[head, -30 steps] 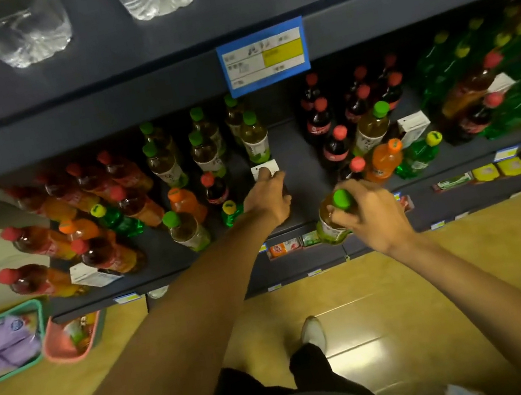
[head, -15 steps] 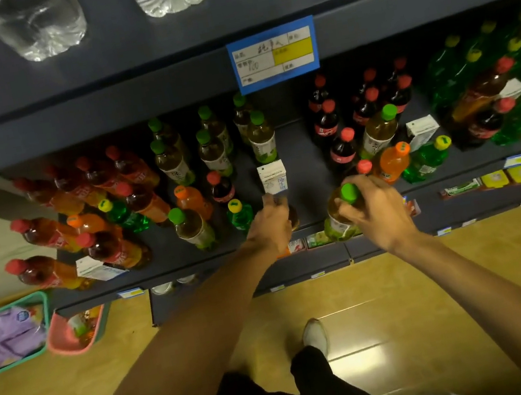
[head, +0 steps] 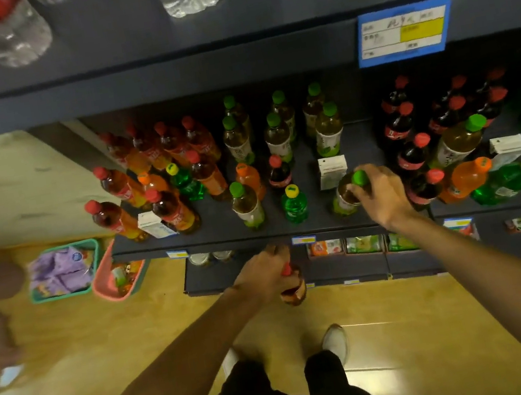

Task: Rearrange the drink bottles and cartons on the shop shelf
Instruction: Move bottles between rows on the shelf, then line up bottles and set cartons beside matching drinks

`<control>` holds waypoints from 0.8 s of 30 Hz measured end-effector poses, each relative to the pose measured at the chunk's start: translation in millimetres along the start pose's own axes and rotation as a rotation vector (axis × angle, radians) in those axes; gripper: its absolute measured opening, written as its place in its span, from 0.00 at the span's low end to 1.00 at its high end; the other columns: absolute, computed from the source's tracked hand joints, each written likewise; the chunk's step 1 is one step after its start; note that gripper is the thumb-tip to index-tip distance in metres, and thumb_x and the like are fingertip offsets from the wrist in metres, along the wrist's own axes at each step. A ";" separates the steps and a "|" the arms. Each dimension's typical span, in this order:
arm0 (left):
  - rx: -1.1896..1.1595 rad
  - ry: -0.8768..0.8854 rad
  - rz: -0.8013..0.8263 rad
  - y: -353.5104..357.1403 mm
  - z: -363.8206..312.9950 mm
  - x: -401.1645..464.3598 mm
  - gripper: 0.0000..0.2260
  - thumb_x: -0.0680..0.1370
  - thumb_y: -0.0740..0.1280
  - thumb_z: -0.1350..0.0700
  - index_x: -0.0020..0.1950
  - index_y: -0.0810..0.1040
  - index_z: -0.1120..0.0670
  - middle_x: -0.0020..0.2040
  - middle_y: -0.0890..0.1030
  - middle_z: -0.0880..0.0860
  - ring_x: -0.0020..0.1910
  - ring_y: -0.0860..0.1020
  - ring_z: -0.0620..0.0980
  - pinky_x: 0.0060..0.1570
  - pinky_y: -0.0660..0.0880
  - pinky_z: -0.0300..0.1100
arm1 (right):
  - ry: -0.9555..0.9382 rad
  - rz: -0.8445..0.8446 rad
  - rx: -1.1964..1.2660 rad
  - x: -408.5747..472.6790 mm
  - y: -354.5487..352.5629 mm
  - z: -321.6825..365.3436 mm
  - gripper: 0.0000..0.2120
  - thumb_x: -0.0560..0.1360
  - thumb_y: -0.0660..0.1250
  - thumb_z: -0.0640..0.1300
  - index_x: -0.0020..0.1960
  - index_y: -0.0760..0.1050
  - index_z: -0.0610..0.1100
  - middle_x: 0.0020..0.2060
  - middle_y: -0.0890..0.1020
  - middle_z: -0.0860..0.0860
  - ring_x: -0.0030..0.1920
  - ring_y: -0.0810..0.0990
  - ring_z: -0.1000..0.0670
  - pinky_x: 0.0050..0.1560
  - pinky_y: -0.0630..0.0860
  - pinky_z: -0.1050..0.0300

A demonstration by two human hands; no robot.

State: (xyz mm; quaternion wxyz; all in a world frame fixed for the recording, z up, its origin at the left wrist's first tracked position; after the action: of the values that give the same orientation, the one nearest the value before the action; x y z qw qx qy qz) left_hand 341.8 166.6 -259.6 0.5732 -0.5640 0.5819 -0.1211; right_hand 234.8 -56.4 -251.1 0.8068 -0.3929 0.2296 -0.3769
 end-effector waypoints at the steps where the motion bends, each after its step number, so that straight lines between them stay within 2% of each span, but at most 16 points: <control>1: 0.002 -0.017 -0.004 -0.9 8.3 -5.7 0.15 0.76 0.66 0.49 0.56 0.69 0.58 0.56 0.73 0.58 0.52 0.75 0.58 0.50 0.69 0.46 | 0.002 0.015 -0.018 4.6 4.6 1.5 0.17 0.75 0.68 0.45 0.63 0.72 0.41 0.54 0.77 0.38 0.56 0.75 0.37 0.57 0.74 0.46; 4: -0.005 -0.065 -0.043 -8.1 32.0 -21.3 0.15 0.77 0.65 0.50 0.58 0.68 0.57 0.56 0.73 0.56 0.52 0.75 0.56 0.48 0.69 0.43 | 0.033 0.068 -0.061 15.0 17.0 2.6 0.18 0.75 0.67 0.46 0.63 0.72 0.42 0.53 0.78 0.37 0.56 0.75 0.36 0.56 0.73 0.46; 8: -0.028 -0.126 -0.104 -20.9 64.1 -35.8 0.16 0.75 0.66 0.49 0.58 0.68 0.54 0.56 0.74 0.54 0.51 0.75 0.54 0.49 0.72 0.44 | 0.091 0.104 -0.082 20.8 28.3 -0.7 0.20 0.76 0.67 0.46 0.66 0.70 0.45 0.56 0.76 0.36 0.56 0.75 0.35 0.56 0.74 0.46; 16: -0.105 -0.178 -0.229 -43.7 97.8 -47.2 0.15 0.73 0.69 0.50 0.53 0.69 0.54 0.53 0.73 0.54 0.49 0.75 0.55 0.49 0.74 0.48 | 0.164 0.081 -0.062 21.0 30.5 -1.0 0.19 0.76 0.66 0.44 0.66 0.71 0.44 0.56 0.74 0.34 0.55 0.75 0.33 0.56 0.74 0.45; 21: -0.152 -0.194 -0.276 -54.2 115.0 -47.6 0.13 0.74 0.69 0.51 0.54 0.70 0.52 0.52 0.69 0.50 0.49 0.72 0.50 0.46 0.70 0.40 | 0.204 0.084 -0.069 20.4 27.4 3.2 0.20 0.76 0.66 0.44 0.68 0.69 0.45 0.58 0.73 0.33 0.57 0.73 0.32 0.58 0.73 0.45; 24: -0.145 -0.177 -0.297 -64.5 121.5 -43.8 0.12 0.74 0.69 0.53 0.54 0.70 0.53 0.53 0.70 0.53 0.48 0.72 0.51 0.45 0.71 0.41 | 0.253 0.082 -0.066 15.8 23.6 7.5 0.23 0.76 0.66 0.44 0.69 0.66 0.46 0.59 0.72 0.34 0.58 0.73 0.32 0.57 0.73 0.45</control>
State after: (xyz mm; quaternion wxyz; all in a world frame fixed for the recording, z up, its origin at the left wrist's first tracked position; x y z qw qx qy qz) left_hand 460.0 241.4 -223.7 0.5559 -0.6919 0.4468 -0.1120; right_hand 259.5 -55.8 -266.9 0.7727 -0.3588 0.3579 -0.3823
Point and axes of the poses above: each hand's wrist, its own x-axis towards the middle knuckle, its own y-axis out of the palm, z = x × y, the point moved 8 cm from there along x, towards the middle knuckle
